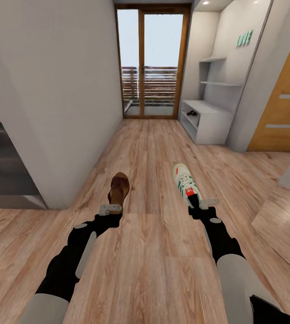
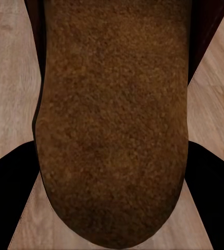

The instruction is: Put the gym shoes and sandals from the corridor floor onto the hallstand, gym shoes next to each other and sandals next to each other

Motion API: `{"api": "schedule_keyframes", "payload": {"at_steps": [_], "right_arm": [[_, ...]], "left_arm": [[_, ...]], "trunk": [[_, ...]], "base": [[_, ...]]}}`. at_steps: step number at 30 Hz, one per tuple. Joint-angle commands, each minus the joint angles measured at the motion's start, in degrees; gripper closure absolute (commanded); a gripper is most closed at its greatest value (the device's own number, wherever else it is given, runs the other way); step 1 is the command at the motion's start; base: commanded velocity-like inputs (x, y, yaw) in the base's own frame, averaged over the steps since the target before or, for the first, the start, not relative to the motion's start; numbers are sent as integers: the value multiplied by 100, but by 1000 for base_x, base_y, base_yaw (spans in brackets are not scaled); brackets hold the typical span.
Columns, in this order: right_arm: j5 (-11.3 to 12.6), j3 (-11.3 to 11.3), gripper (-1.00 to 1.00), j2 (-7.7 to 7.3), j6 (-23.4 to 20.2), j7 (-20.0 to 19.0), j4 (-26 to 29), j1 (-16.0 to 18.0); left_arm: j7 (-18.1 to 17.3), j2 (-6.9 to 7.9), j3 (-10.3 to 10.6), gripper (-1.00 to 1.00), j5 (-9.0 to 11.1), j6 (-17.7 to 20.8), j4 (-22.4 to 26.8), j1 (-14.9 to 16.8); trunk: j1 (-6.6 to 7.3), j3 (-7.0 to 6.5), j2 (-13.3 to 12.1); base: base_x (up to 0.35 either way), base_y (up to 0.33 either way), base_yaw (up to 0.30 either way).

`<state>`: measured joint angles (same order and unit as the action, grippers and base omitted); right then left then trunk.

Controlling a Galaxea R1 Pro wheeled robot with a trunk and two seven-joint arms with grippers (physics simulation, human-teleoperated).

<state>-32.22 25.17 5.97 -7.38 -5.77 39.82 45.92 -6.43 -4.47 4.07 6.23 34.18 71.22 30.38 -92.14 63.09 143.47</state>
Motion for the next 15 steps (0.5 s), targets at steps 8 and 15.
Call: {"api": "schedule_keyframes", "payload": {"at_steps": [8, 15], "right_arm": [[-57, 41, 100, 10, -18, -56, 17, 4], [-57, 41, 100, 10, -18, -57, 17, 4]], "left_arm": [[11, -1, -3, 100, 63, 36, 6, 3], [11, 0, -3, 100, 63, 36, 6, 3]], "trunk": [[-2, 5, 2], [-2, 5, 2]], "base": [[346, 0, 0], [346, 0, 0]]}}
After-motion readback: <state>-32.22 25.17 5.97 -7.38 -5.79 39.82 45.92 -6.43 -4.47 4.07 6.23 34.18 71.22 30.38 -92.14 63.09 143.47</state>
